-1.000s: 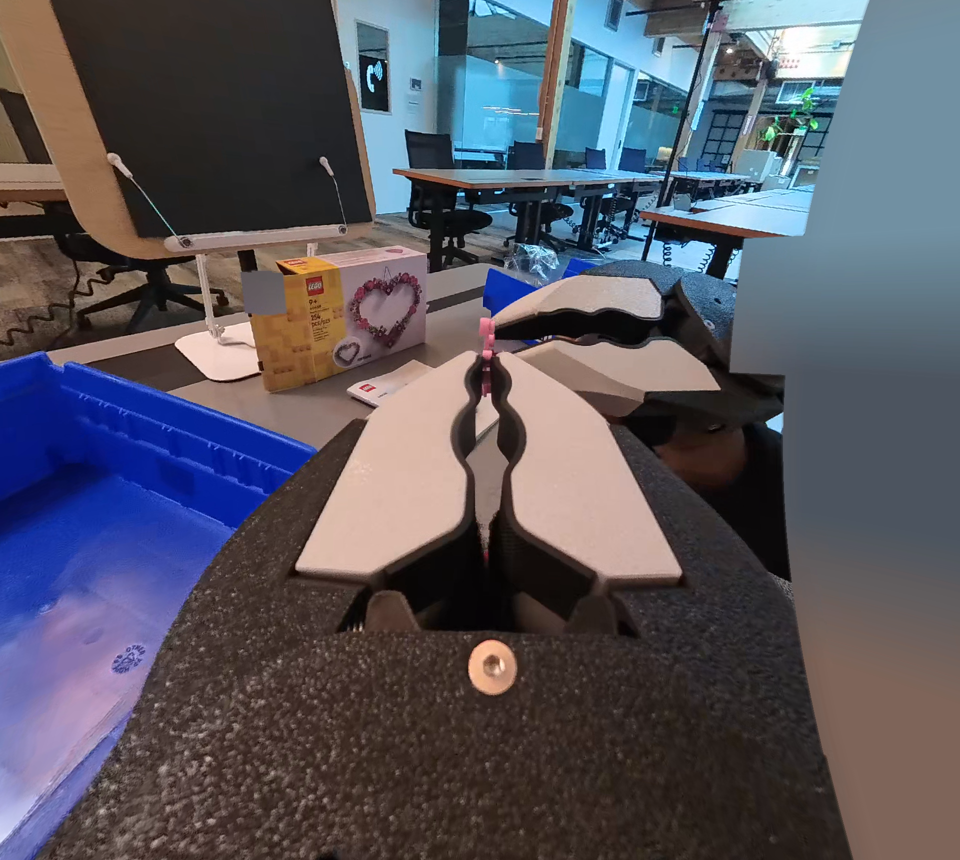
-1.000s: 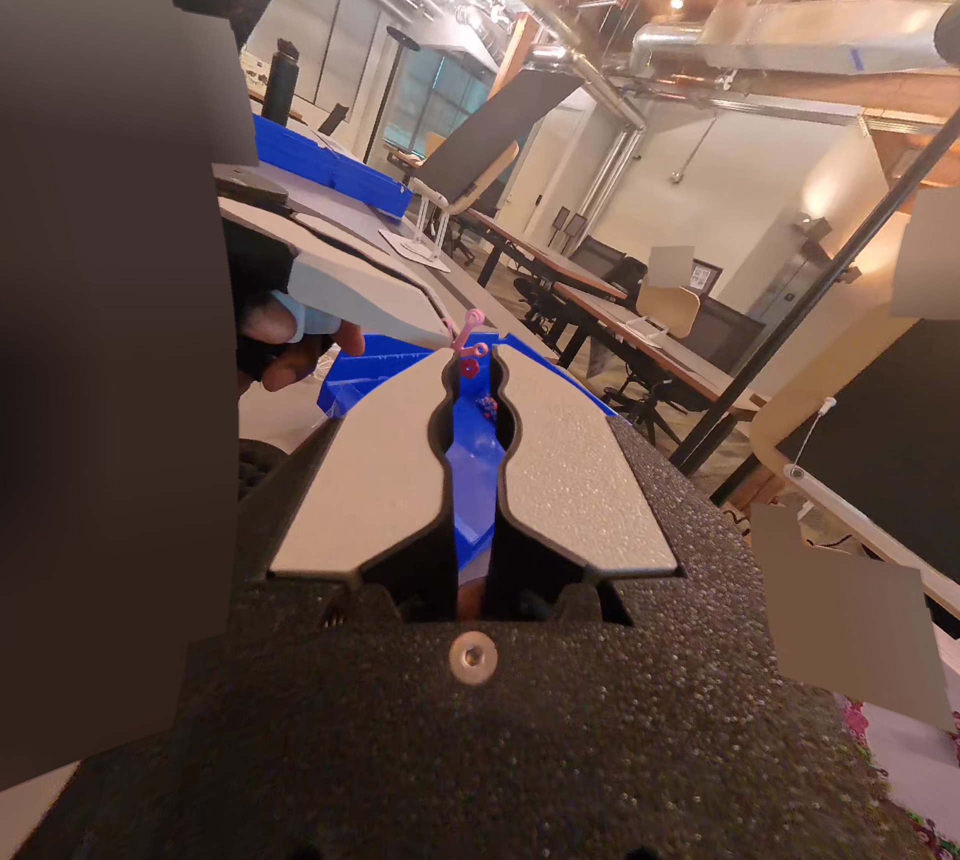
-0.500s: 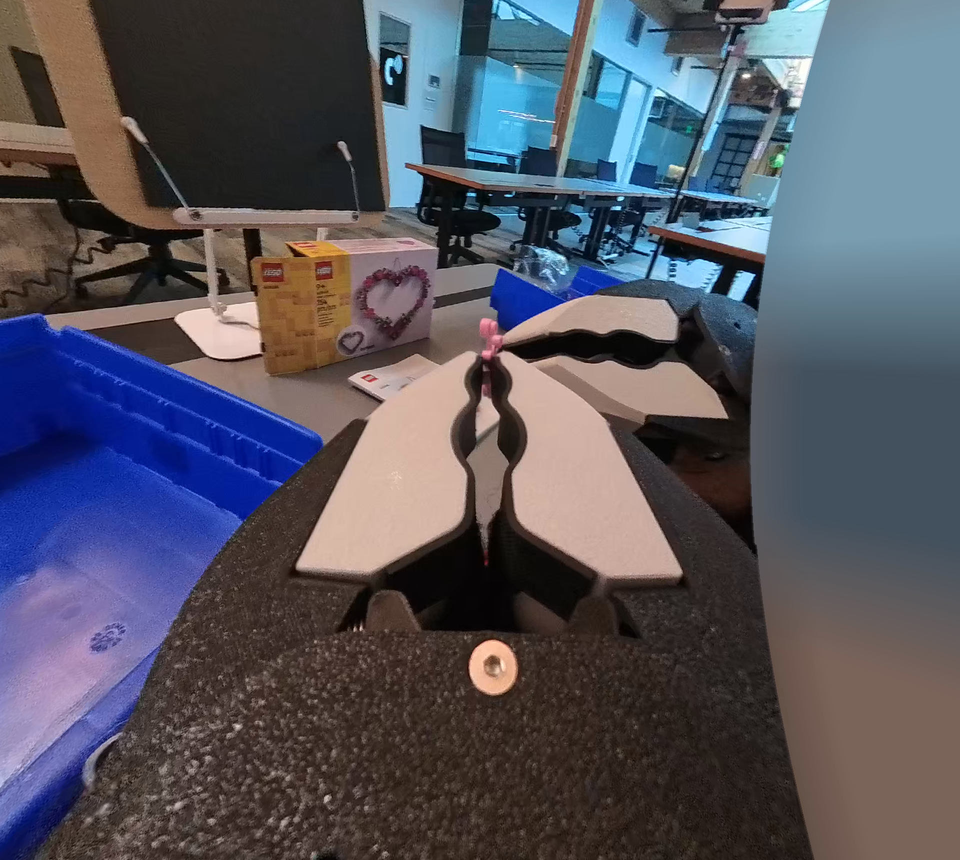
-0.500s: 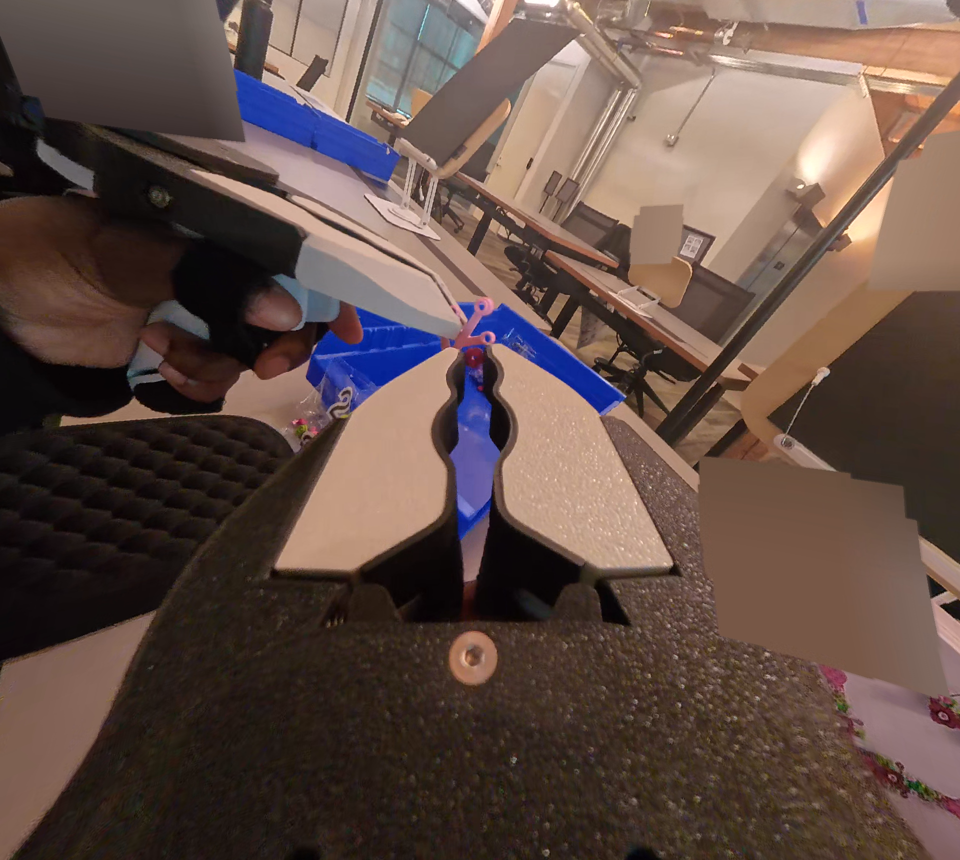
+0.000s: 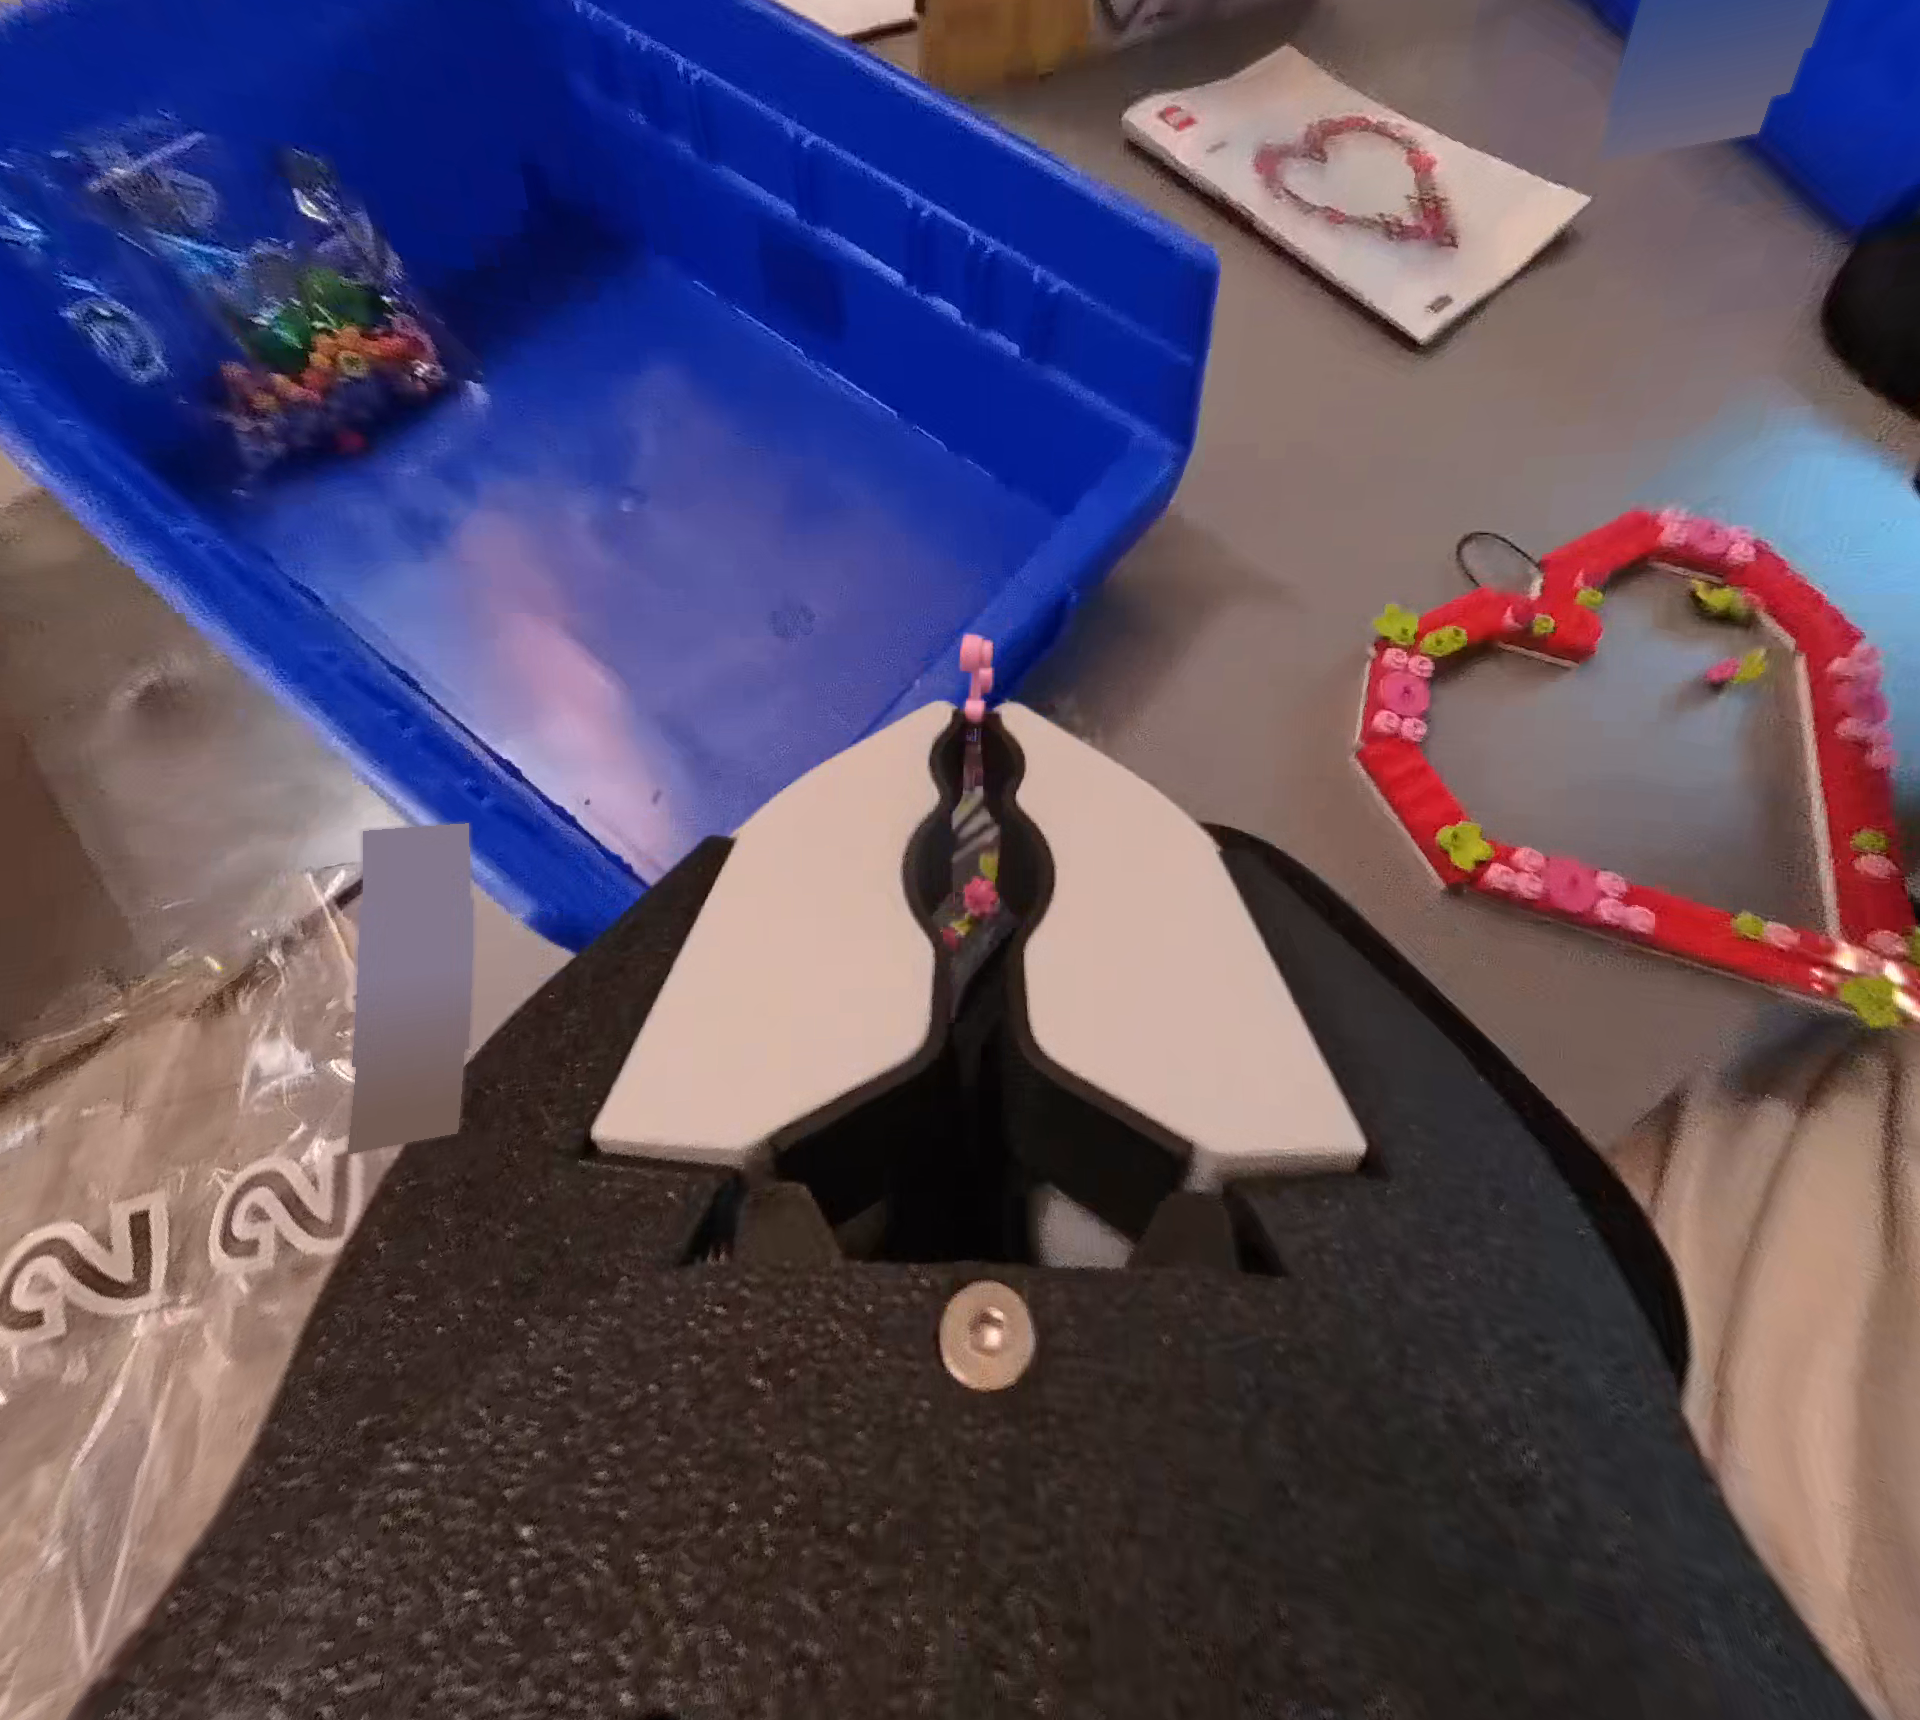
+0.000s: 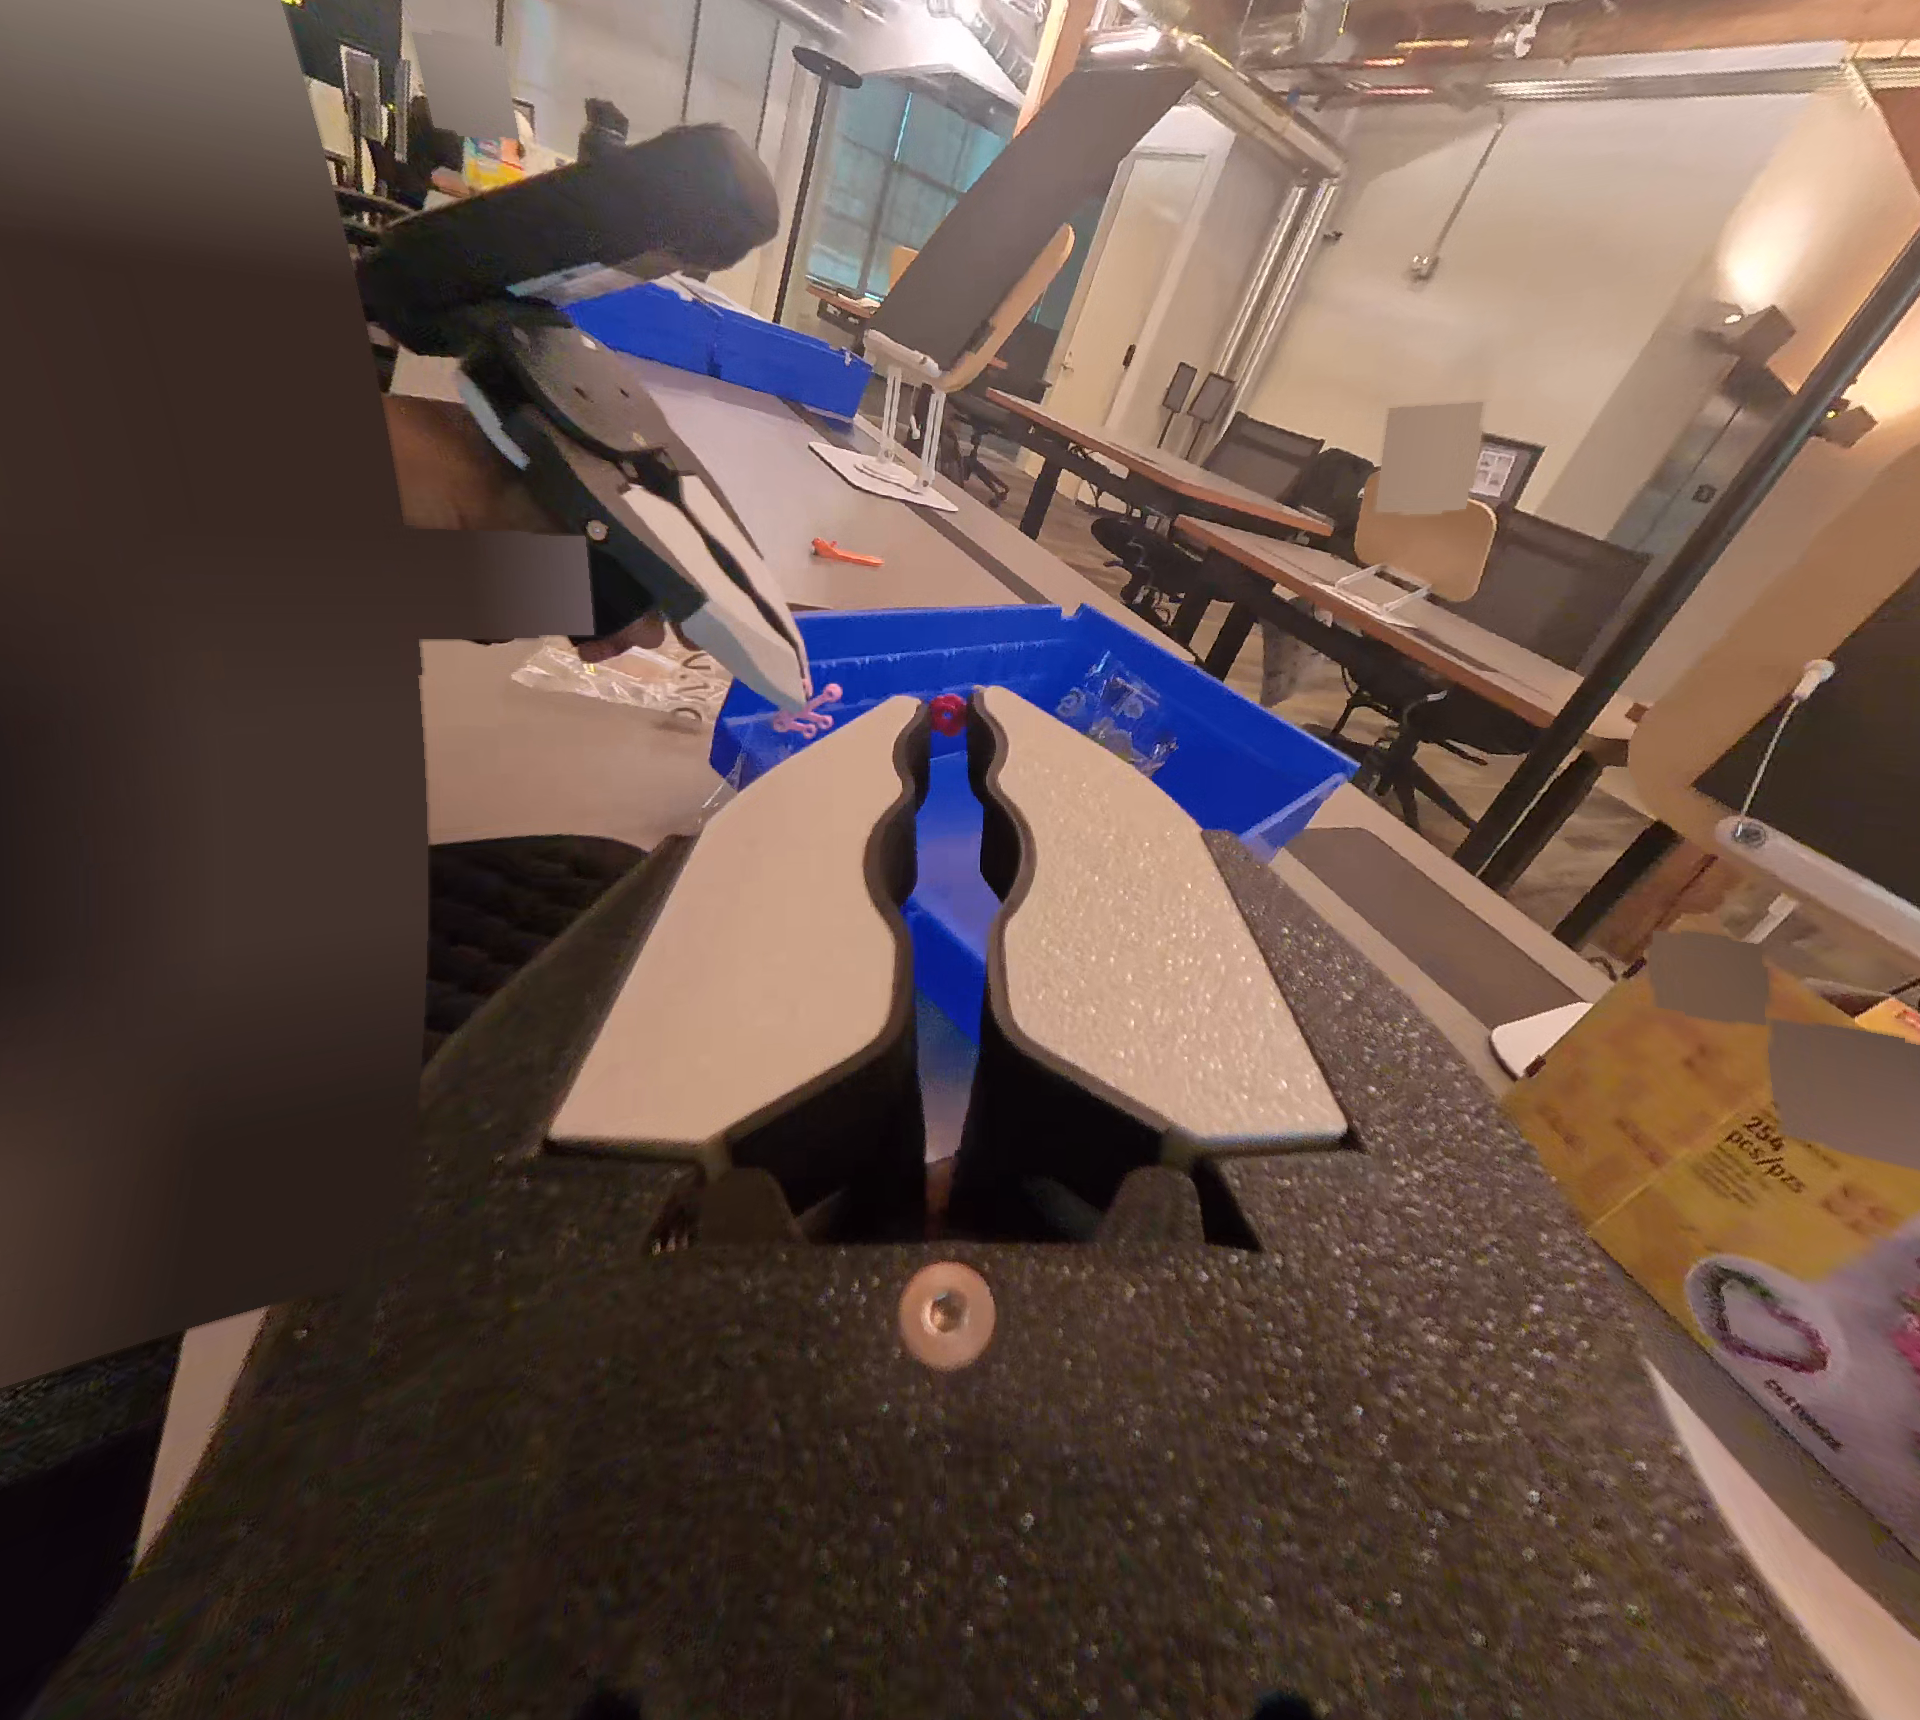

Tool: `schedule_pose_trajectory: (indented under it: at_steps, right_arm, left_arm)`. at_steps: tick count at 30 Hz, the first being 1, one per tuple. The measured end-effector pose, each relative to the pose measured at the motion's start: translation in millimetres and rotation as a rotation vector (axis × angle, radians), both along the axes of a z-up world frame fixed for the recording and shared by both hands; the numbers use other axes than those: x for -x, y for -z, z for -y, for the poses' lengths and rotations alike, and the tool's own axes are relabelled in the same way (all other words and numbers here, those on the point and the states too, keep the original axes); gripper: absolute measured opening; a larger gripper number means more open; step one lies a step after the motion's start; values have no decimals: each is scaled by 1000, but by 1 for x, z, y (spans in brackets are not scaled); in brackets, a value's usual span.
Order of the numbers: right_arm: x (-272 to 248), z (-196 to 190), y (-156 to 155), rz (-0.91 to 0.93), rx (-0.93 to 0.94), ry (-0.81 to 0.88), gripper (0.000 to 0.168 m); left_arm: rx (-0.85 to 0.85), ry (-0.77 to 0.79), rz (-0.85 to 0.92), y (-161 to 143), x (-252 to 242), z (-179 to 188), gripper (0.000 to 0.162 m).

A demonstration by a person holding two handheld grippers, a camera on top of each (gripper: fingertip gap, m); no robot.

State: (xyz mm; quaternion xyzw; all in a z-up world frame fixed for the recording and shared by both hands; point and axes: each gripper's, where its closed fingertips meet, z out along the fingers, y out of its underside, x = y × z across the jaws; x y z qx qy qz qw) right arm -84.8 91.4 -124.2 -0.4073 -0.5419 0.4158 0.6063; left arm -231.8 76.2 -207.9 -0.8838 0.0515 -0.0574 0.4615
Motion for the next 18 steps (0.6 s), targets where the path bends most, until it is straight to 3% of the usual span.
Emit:
schedule_pose_trajectory:
  at_steps: [3,12,15,18]
  right_arm:
    - [-1,0,6,18,-1,8,7]
    - [2,-1,12,90,-5,-19,7]
    - [16,7,17,165,18,-112,6]
    - [41,20,24,291,67,-287,7]
  left_arm:
    - [-28,47,-25,-6,2,-9,2]
    - [127,275,-37,17,5,-6,8]
    - [139,293,-53,22,8,-6,20]
    - [136,256,-48,22,16,-7,22]
